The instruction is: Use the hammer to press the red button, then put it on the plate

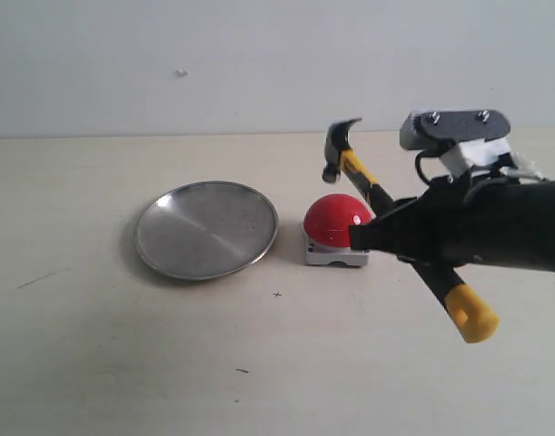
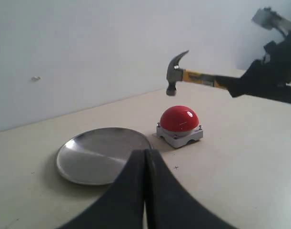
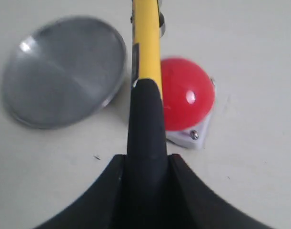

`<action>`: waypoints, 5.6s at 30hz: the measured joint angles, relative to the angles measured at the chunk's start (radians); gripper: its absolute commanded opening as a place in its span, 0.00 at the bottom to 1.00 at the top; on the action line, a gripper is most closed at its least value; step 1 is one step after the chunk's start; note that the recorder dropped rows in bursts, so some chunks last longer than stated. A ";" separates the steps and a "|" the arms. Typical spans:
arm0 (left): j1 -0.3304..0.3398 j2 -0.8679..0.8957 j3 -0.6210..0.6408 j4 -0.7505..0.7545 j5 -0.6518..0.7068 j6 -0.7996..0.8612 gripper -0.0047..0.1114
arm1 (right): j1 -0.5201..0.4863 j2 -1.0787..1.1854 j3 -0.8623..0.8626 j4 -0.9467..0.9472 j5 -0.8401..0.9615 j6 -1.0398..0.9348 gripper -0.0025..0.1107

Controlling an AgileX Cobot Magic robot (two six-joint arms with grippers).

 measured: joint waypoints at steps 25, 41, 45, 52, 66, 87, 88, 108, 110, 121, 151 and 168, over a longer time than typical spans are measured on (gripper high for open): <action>0.000 0.000 0.000 0.000 0.000 0.000 0.04 | 0.052 0.265 -0.349 0.107 0.177 0.328 0.02; 0.000 0.000 0.000 0.000 0.000 0.000 0.04 | 0.355 0.408 -0.533 -0.305 -0.306 0.910 0.02; 0.000 0.000 0.000 0.000 0.000 0.000 0.04 | 0.413 0.433 -0.537 -0.720 -0.393 1.295 0.02; 0.000 0.000 0.000 0.000 0.000 0.000 0.04 | 0.377 0.532 -0.541 -1.217 -0.346 1.877 0.02; 0.000 0.000 0.000 0.000 0.000 0.000 0.04 | 0.245 0.674 -0.539 -1.494 -0.394 2.383 0.02; 0.000 0.000 0.000 0.000 0.000 0.000 0.04 | 0.237 0.867 -0.685 -1.386 -0.313 2.032 0.02; 0.000 0.000 0.000 0.000 0.000 0.000 0.04 | 0.237 0.875 -0.685 -1.377 -0.320 2.024 0.02; 0.000 0.000 0.000 0.000 0.000 0.000 0.04 | 0.237 0.889 -0.692 -1.251 -0.325 1.811 0.02; 0.000 0.000 0.000 0.000 0.000 0.000 0.04 | 0.237 0.889 -0.692 -1.251 -0.325 1.808 0.02; 0.000 0.000 0.000 0.000 0.000 0.000 0.04 | 0.235 0.889 -0.692 -1.251 -0.322 1.800 0.28; 0.000 0.000 0.000 0.000 0.000 0.000 0.04 | 0.233 0.889 -0.697 -1.214 -0.304 1.678 0.52; 0.000 0.000 0.000 0.000 0.000 0.000 0.04 | 0.233 0.630 -0.688 -1.214 -0.209 1.526 0.09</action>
